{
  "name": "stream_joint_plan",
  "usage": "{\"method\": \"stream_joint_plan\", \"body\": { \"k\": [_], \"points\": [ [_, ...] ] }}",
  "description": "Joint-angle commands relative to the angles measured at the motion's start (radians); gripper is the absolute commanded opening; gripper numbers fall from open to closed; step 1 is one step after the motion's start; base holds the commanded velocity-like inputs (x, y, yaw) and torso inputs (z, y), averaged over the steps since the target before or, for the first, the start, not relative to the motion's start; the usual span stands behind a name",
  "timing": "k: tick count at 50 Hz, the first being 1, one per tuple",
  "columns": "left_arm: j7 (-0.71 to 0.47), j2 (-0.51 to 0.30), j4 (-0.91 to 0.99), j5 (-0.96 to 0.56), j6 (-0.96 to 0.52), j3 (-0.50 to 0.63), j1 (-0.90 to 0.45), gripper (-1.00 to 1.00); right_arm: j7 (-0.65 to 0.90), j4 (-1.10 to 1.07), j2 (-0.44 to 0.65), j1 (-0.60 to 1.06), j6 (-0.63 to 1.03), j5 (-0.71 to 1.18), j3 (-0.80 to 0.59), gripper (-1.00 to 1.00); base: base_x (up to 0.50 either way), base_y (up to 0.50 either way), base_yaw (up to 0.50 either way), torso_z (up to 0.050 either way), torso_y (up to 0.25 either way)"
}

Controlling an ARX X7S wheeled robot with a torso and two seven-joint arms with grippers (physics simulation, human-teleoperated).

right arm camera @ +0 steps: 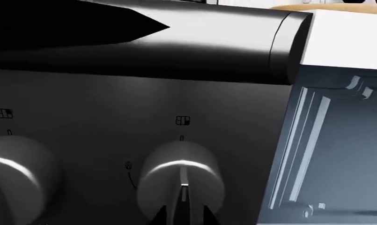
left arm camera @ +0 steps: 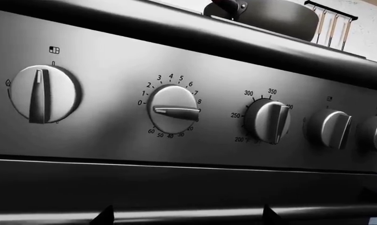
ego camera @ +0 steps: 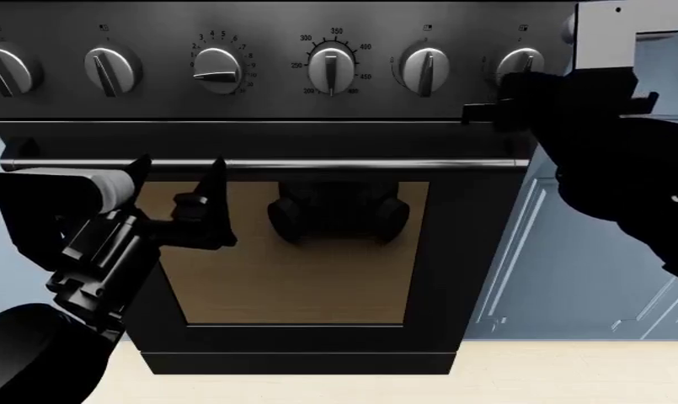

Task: Pick the croissant and place it on the pan. Then turn on the stove to warm the croissant.

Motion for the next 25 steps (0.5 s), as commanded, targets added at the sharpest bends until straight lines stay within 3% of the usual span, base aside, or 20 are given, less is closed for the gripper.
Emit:
{"method": "stream_joint_plan", "body": {
  "k": [1, 16, 25],
  "points": [
    [-0.004, -0.002, 0.004, -0.003, 0.000, 0.001, 0.001, 1.00, 0.000, -0.011, 0.006, -0.001, -0.001, -0.005, -0.002, -1.00, 0.00, 0.00, 0.00, 0.000, 0.000],
    [-0.009, -0.005, 0.009, -0.006, 0.000, 0.002, 0.002, 1.00, -0.005, -0.019, 0.009, 0.001, 0.000, -0.012, -0.008, -1.00, 0.00, 0.00, 0.00, 0.000, 0.000],
    [-0.008, -0.005, 0.008, -0.007, 0.004, 0.001, 0.003, 1.00, -0.073, -0.063, 0.031, 0.047, 0.025, -0.129, -0.110, -1.00, 0.00, 0.00, 0.00, 0.000, 0.002]
  ]
}}
